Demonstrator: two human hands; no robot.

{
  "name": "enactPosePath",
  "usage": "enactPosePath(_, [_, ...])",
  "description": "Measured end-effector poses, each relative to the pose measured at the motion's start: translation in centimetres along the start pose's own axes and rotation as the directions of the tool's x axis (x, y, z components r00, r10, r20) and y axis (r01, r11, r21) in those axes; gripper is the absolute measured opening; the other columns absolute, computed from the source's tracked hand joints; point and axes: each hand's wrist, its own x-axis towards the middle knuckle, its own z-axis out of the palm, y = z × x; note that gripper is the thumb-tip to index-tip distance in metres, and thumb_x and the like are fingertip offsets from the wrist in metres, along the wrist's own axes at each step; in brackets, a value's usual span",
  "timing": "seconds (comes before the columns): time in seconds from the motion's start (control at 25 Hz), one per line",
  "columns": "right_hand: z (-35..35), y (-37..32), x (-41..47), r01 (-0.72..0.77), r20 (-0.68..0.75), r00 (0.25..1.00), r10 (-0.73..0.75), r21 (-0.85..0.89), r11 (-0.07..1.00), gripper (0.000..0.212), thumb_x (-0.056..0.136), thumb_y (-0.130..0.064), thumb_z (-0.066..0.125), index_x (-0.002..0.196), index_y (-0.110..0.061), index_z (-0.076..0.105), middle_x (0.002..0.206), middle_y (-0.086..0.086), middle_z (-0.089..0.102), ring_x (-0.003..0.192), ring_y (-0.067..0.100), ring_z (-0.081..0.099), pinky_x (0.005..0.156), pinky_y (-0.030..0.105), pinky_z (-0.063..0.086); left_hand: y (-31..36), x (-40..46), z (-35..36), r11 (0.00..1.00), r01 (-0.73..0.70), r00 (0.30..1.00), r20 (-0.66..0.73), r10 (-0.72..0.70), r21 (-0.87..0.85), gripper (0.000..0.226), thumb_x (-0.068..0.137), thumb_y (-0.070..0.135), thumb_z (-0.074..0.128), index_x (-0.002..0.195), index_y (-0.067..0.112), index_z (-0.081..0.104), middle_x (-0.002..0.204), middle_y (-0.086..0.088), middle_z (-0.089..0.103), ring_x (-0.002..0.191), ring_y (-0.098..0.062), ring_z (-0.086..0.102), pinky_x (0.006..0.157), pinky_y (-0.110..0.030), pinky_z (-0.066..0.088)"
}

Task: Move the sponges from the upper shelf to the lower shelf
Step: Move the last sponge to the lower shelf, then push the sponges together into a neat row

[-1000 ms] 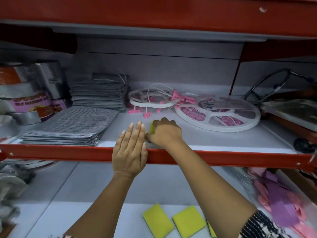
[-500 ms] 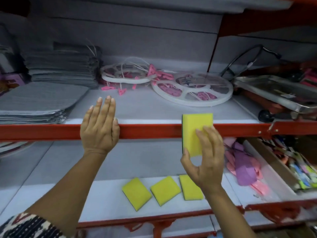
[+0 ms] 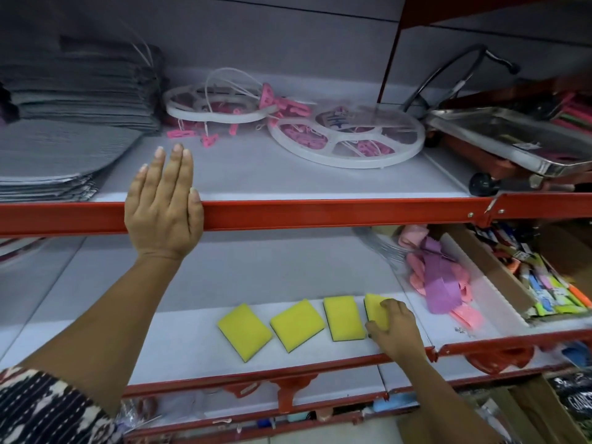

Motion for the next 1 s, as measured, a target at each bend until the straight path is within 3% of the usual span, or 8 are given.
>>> enactPosePath(0.12, [0.4,1.3,1.5,-0.035,0.141,0.989,0.044,-0.061,0.998,0.055,0.075,-0.029,0.070,0.124,-0.010,0.050,0.125,0.012,0.052,0.113,0.031,0.049,0.090,0.039,0.046,-0.1,0.1,0.0,1.000,0.001,1.000,0.006,-0.001,0.005,0.049,0.098,0.024,0.025,0.145,0.011,0.032,0.147,-0.006,0.041,0.140,-0.019,0.029,0.111,-0.039,0.032])
enactPosePath(0.28, [0.9,2.3,1.4,-0.004,0.255,0.966,0.043,-0.153,0.988,0.057,0.081,-0.032,0.064,0.133,-0.016,0.046,0.139,0.007,0.044,0.125,0.027,0.043,0.103,0.038,0.042,0.0,0.1,-0.3,1.000,0.015,0.999,0.045,-0.015,-0.001,0.049,0.098,0.025,0.024,0.145,0.011,0.033,0.147,-0.006,0.042,0.139,-0.021,0.030,0.112,-0.039,0.029])
enactPosePath(0.36, [1.2,2.0,0.6,0.027,0.184,0.983,0.013,-0.213,0.977,0.059,0.085,-0.034,0.059,0.139,-0.016,0.040,0.145,0.008,0.041,0.134,0.027,0.036,0.111,0.039,0.034,0.1,0.4,-0.7,0.999,0.039,0.996,0.086,-0.038,-0.003,0.049,0.099,0.026,0.023,0.146,0.012,0.031,0.148,-0.006,0.039,0.141,-0.021,0.027,0.115,-0.041,0.023])
enactPosePath(0.48, [3.0,-0.7,-2.5,0.093,0.001,0.996,-0.093,-0.115,0.989,0.061,0.089,-0.040,0.048,0.143,-0.014,0.035,0.151,0.013,0.035,0.141,0.030,0.026,0.117,0.044,0.027,0.6,-0.1,-1.7,0.996,0.088,0.984,0.157,-0.084,-0.024,0.053,0.100,0.032,0.026,0.149,0.012,0.019,0.156,-0.004,0.016,0.145,-0.020,0.008,0.118,-0.043,0.002])
enactPosePath(0.64, [7.0,-5.8,-6.7,0.241,0.048,0.970,-0.239,-0.039,0.970,0.080,0.085,-0.070,0.006,0.147,-0.023,0.028,0.156,0.006,0.026,0.146,0.024,0.017,0.118,0.043,0.026,4.0,-8.6,-3.2,0.976,0.178,0.931,0.344,-0.126,-0.123,0.064,0.098,0.042,0.033,0.150,0.013,0.009,0.158,-0.002,-0.014,0.145,-0.024,-0.005,0.118,-0.047,-0.004])
enactPosePath(0.76, [9.0,-9.1,-7.1,0.268,0.126,0.956,-0.266,0.000,0.963,0.089,0.077,-0.075,-0.005,0.149,-0.027,0.016,0.160,0.003,0.013,0.148,0.019,0.006,0.119,0.034,0.016,7.1,-16.3,-4.1,0.960,0.235,0.758,0.647,-0.083,-0.152,0.065,0.096,0.045,0.031,0.148,0.008,0.020,0.158,-0.011,0.003,0.145,-0.028,0.005,0.118,-0.048,0.003])
enactPosePath(0.92, [10.0,-11.5,-4.9,0.206,0.173,0.966,-0.194,-0.054,0.977,0.113,0.059,-0.081,-0.026,0.150,-0.022,0.008,0.161,0.006,0.004,0.148,0.020,0.003,0.119,0.033,0.014,9.0,-19.5,-3.6,0.943,0.317,0.356,0.934,-0.022,-0.098,0.069,0.097,0.051,0.017,0.139,0.001,0.037,0.146,-0.020,0.039,0.138,-0.029,0.023,0.115,-0.037,0.002])
enactPosePath(1.0, [10.3,-12.2,-3.6,0.155,0.201,0.971,-0.133,-0.100,0.983,0.124,0.050,-0.081,-0.032,0.150,-0.019,0.008,0.161,0.008,0.005,0.148,0.022,0.005,0.119,0.035,0.018,9.4,-19.7,-2.4,0.947,0.309,0.295,0.956,-0.001,-0.094,0.071,0.097,0.052,0.016,0.134,-0.001,0.044,0.143,-0.020,0.044,0.135,-0.030,0.030,0.115,-0.035,0.002])
